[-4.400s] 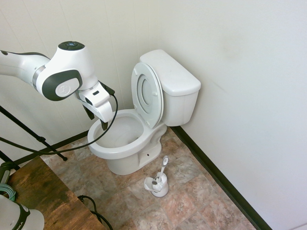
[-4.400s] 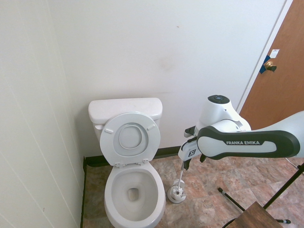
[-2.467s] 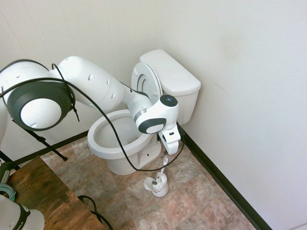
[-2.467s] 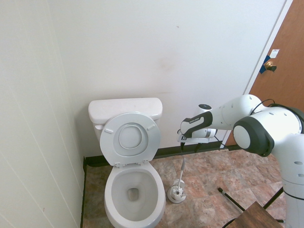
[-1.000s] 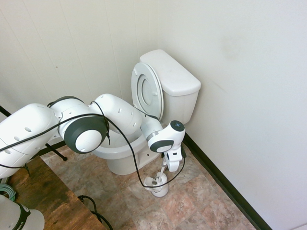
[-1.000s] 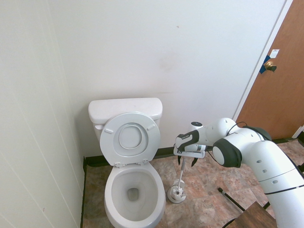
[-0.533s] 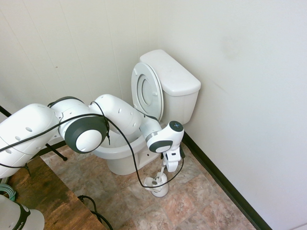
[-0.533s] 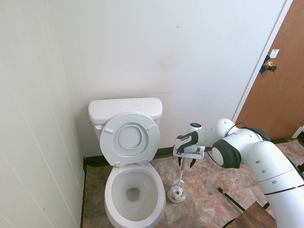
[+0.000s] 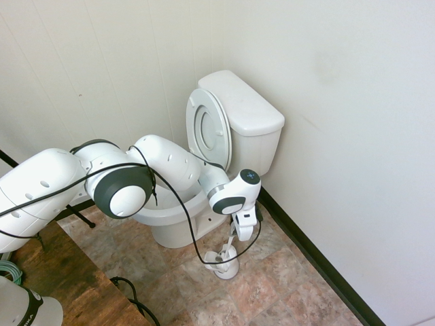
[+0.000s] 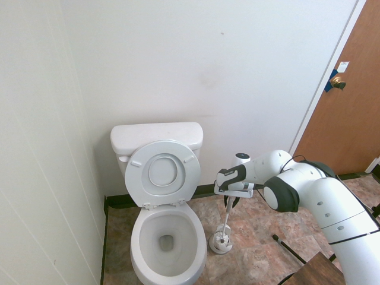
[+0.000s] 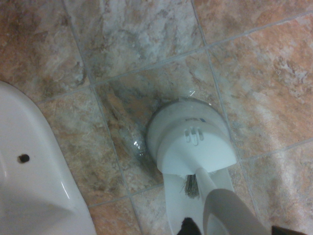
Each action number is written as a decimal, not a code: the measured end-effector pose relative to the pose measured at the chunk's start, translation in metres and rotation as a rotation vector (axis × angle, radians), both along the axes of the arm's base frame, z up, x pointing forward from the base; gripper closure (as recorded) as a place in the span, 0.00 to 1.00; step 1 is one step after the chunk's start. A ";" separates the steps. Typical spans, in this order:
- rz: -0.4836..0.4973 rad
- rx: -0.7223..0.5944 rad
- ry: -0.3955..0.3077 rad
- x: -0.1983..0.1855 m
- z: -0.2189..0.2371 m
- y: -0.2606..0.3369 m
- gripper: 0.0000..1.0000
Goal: Clean the toilet
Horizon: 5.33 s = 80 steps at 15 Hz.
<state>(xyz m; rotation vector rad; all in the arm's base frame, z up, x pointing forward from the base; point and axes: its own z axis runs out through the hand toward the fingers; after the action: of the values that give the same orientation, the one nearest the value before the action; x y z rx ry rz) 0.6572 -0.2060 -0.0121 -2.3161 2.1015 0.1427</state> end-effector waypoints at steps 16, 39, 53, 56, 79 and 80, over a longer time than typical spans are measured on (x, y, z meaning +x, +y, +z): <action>0.182 -0.050 -0.055 -0.078 0.018 -0.021 1.00; 0.364 -0.012 -0.276 -0.178 0.342 0.121 1.00; 0.493 0.020 -0.367 -0.158 0.337 0.292 1.00; 0.462 0.031 -0.391 -0.118 0.310 0.302 1.00; 0.413 0.018 -0.380 -0.039 0.174 0.379 1.00; 0.429 0.030 -0.371 -0.045 0.174 0.377 1.00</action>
<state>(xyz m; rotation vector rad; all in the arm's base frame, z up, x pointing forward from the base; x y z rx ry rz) 0.6120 0.1711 0.1617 -2.5010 1.4133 -0.2349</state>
